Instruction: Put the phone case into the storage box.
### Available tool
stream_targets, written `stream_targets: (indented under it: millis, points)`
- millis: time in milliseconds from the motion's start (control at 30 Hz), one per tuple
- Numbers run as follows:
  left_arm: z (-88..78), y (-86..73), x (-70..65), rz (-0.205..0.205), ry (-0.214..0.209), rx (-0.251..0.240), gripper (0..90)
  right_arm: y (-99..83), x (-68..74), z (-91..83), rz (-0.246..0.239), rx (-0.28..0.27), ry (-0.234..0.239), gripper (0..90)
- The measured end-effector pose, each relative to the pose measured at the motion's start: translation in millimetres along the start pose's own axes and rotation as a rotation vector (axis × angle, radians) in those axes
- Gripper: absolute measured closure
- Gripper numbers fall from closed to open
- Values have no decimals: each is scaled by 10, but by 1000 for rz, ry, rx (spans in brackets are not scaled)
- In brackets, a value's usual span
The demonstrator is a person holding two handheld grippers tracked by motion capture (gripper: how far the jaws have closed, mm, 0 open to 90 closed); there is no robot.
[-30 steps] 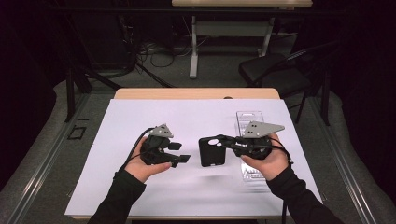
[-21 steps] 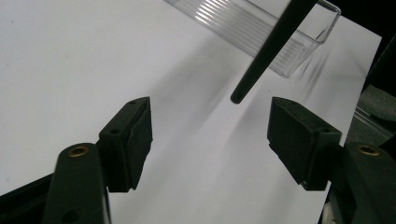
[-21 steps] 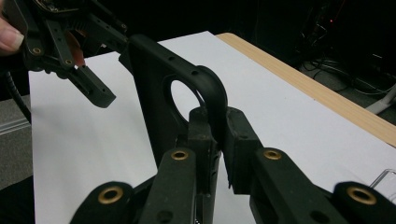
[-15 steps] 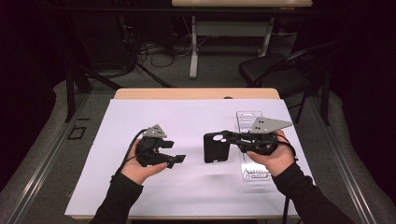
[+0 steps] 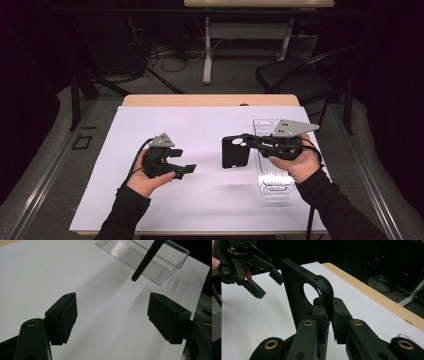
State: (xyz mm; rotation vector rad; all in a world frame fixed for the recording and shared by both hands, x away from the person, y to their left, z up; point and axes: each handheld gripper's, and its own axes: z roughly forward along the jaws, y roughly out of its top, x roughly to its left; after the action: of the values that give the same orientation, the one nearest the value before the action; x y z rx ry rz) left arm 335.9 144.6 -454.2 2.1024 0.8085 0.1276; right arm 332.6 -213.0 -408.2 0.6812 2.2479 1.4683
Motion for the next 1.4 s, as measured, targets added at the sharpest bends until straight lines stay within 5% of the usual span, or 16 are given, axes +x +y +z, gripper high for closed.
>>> stream_targets:
  millis: [200, 1400]
  points:
    - [-9, -29, 44, -26, 1, -19, 205, 22, -51, -41, -9, -6, -12, 827]
    - [-21, -96, 117, -33, 17, 2, 156, 2, -489, -416, -22, -20, -133, 827]
